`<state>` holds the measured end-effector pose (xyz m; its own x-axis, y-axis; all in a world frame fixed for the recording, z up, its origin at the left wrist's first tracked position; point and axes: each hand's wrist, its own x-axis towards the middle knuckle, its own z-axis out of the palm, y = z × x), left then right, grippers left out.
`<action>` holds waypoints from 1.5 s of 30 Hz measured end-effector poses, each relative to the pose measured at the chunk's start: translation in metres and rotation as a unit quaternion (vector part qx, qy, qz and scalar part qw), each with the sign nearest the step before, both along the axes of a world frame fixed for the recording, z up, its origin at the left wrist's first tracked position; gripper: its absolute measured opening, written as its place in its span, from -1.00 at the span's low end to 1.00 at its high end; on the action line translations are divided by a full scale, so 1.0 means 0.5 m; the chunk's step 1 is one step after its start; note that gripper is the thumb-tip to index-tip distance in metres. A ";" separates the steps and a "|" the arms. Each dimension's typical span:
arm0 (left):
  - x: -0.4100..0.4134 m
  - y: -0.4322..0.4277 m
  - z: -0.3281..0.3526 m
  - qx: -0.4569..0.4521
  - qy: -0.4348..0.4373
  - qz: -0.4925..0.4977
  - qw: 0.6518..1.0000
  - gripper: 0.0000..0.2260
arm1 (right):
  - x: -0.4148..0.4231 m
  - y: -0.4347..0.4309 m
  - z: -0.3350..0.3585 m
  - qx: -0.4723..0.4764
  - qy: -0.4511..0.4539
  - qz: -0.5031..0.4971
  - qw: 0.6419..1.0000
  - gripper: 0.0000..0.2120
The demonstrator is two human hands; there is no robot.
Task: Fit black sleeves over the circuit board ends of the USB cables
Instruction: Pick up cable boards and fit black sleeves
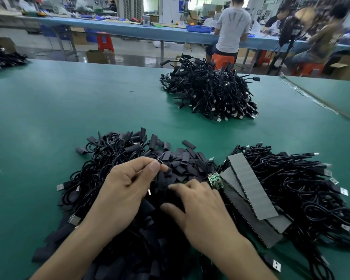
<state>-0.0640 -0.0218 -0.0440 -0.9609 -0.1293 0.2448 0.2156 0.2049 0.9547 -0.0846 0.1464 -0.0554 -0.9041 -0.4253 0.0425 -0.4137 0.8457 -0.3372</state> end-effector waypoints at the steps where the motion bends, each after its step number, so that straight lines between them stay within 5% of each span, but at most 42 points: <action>1: 0.000 0.001 0.000 -0.011 0.007 -0.001 1.000 -0.73 | 0.003 -0.003 -0.006 -0.001 -0.001 0.012 1.000 -0.53; 10: -0.004 -0.002 -0.005 -0.057 -0.028 -0.014 0.998 -0.71 | -0.014 0.000 -0.007 -0.184 0.027 -0.019 0.982 -0.95; 16: -0.004 -0.004 -0.003 -0.076 -0.049 0.011 0.996 -0.83 | -0.017 0.001 0.022 -0.418 -0.071 -0.029 0.905 -0.88; 22: 0.002 0.000 0.013 -0.047 -0.082 -0.012 0.995 -0.81 | -0.012 0.006 0.038 -0.520 -0.124 -0.034 0.844 -0.76; 27: 0.006 0.004 0.020 -0.041 -0.091 -0.019 0.995 -0.77 | -0.015 0.009 0.039 -0.520 -0.154 -0.010 0.840 -0.78; 34: 0.003 0.002 0.016 -0.051 -0.103 -0.035 0.993 -0.76 | -0.009 0.006 0.030 -0.409 -0.020 0.026 0.912 -0.69; 45: 0.002 -0.002 0.009 -0.052 -0.106 -0.049 0.992 -0.79 | -0.007 0.006 0.040 -0.400 0.013 0.033 0.916 -0.60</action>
